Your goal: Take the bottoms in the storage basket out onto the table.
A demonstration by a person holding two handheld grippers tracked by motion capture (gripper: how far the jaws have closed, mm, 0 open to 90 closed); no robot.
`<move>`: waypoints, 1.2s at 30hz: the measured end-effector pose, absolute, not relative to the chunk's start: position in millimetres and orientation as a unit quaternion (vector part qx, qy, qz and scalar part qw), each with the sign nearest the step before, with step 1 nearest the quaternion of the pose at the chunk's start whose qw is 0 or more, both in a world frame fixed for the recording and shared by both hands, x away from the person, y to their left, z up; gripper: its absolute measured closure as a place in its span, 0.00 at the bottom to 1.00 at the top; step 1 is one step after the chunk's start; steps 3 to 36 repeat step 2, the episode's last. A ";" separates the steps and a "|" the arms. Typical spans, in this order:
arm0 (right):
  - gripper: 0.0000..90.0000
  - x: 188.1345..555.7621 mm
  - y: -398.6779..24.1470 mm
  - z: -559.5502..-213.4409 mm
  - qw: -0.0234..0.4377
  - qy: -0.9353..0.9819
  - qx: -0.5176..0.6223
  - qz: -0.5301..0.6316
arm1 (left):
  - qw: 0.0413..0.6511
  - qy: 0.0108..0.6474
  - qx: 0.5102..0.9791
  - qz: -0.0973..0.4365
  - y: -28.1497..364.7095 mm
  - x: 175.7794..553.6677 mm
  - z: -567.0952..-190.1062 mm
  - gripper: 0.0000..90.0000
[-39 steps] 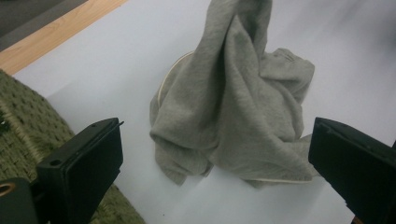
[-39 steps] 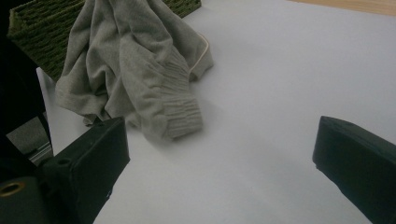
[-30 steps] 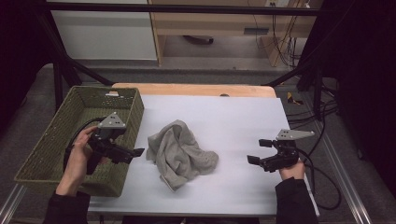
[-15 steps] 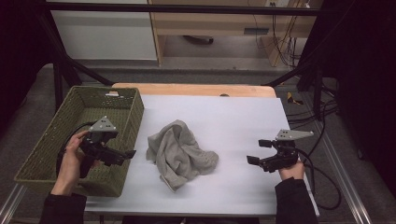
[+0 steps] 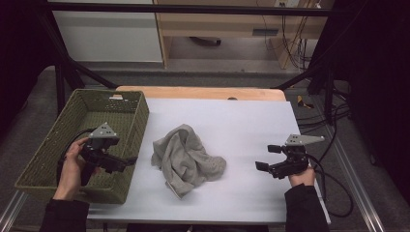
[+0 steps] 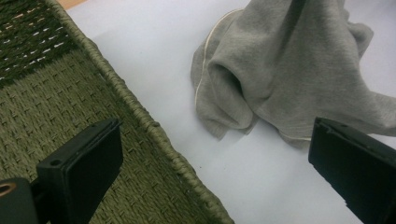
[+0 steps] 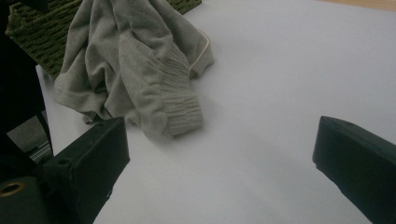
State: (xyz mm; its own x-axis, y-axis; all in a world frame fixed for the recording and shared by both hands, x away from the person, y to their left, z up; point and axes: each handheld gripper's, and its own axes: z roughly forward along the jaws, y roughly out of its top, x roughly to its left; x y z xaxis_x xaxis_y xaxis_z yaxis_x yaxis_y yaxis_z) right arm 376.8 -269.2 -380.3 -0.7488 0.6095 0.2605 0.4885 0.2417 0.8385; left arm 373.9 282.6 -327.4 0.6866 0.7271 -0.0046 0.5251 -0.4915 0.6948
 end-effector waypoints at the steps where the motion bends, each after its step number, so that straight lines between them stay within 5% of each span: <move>1: 0.05 376.7 -269.2 -380.2 0.060 0.786 0.349 0.508 | 0.345 0.369 0.850 0.147 282.8 374.0 -327.5 0.03; 36: 0.05 376.7 -269.3 -380.1 0.059 0.785 0.349 0.508 | 0.344 0.370 0.850 0.147 283.0 374.0 -327.6 0.03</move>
